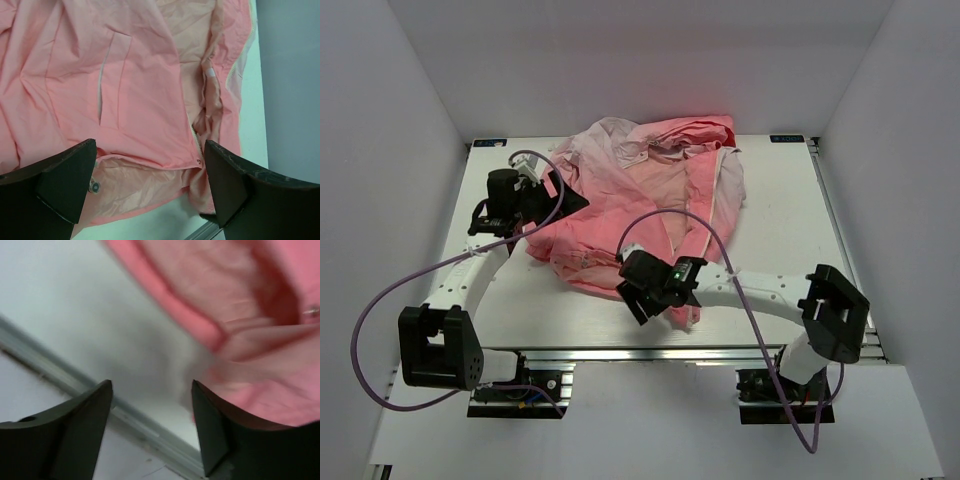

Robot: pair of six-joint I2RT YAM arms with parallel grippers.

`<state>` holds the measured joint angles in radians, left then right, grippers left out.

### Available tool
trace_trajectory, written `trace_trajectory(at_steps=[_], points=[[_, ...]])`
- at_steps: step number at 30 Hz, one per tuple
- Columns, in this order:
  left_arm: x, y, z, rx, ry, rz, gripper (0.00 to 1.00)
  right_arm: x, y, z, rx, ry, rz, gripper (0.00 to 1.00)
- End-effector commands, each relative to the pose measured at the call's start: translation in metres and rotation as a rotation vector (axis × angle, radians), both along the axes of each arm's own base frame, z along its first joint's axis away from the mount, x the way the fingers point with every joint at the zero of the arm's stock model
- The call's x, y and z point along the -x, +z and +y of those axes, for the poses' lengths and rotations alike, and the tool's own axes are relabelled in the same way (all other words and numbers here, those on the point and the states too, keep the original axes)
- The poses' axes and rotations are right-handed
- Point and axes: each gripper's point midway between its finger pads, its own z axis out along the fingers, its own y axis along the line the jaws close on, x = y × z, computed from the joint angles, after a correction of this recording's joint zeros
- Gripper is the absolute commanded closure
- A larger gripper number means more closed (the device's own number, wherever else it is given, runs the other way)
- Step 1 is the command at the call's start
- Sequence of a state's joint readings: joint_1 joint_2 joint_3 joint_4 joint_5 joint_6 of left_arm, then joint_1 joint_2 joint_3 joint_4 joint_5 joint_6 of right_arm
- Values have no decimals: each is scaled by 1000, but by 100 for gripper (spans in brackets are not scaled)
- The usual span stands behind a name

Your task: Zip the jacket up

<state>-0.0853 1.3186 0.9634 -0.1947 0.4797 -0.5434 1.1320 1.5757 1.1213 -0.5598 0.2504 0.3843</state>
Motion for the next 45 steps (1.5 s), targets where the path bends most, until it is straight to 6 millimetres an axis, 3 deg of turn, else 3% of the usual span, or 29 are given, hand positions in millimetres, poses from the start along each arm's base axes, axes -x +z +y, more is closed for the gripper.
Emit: trace_trajectory(at_steps=[1, 3, 4, 6, 7, 8, 10, 12, 13, 15, 20, 22, 25, 26, 28, 29, 31, 32, 33, 34, 35, 37, 38, 40, 41, 42, 44, 45], points=[[1, 7, 8, -31, 50, -11, 2, 10, 47, 18, -132, 62, -19, 28], [1, 5, 8, -32, 44, -11, 2, 18, 55, 16, -193, 95, -15, 18], [0, 3, 8, -32, 44, -8, 2, 17, 77, 16, -272, 99, -57, 15], [1, 3, 4, -17, 21, -11, 2, 17, 79, 3, -297, 73, -81, 11], [0, 0, 2, -12, 15, -1, 2, 14, 92, -5, -340, 44, -107, 11], [0, -1, 1, -7, 7, 1, 2, 12, 93, -14, -347, 15, -110, 11], [0, -2, -2, 2, -8, 5, 2, 8, 88, -38, -350, -86, -87, 11], [-1, -4, -5, 13, -23, 6, 2, -4, 66, -72, -300, -217, -44, 11], [0, -4, -6, 20, -35, 7, 2, -13, 65, -88, -314, -302, -29, 11], [0, -4, -8, 26, -44, 1, 2, -13, 56, -100, -333, -336, 5, 11], [0, -9, -9, 28, -51, 9, 2, -29, 52, -94, -411, -343, 27, 11], [0, -9, -10, 30, -51, 7, 2, -34, 42, -90, -386, -351, 54, 12], [1, -11, -9, 28, -50, 11, 2, -42, 30, -83, -355, -350, 73, 24], [1, -12, -9, 26, -45, 13, 2, -42, 31, -76, -376, -327, 93, 39], [1, -13, -8, 25, -44, 16, 2, -47, 29, -67, -400, -315, 96, 49], [2, -14, -8, 24, -42, 20, 2, -49, 30, -65, -404, -324, 99, 63], [2, -14, -8, 23, -41, 22, 2, -54, 24, -71, -370, -373, 111, 83], [2, -14, -8, 24, -42, 22, 2, -64, 25, -81, -338, -433, 72, 100], [2, -13, -8, 24, -41, 19, 2, -67, 25, -91, -317, -491, 67, 100], [1, -12, -8, 23, -40, 17, 2, -72, 22, -119, -245, -587, 53, 100], [1, -11, -8, 23, -40, 14, 2, -75, 30, -135, -233, -639, 32, 100], [1, -11, -7, 21, -39, 13, 2, -90, 35, -197, -153, -848, -18, 100], [1, -11, -7, 20, -36, 15, 2, -77, 36, -226, -71, -912, 0, 100], [0, -12, -5, 11, -26, 15, 2, -82, 67, -281, 24, -1046, -88, 100], [-1, -12, -5, 8, -24, 19, 2, -72, 76, -294, 78, -1062, -85, 100], [-1, -12, -4, 6, -20, 17, 2, -78, 104, -298, 67, -1067, -141, 100], [-2, -11, -4, 4, -19, 12, 2, -70, 125, -307, 135, -1060, -130, 100], [-2, -10, -3, 3, -16, 10, 2, -76, 128, -295, 156, -1015, -116, 100]])
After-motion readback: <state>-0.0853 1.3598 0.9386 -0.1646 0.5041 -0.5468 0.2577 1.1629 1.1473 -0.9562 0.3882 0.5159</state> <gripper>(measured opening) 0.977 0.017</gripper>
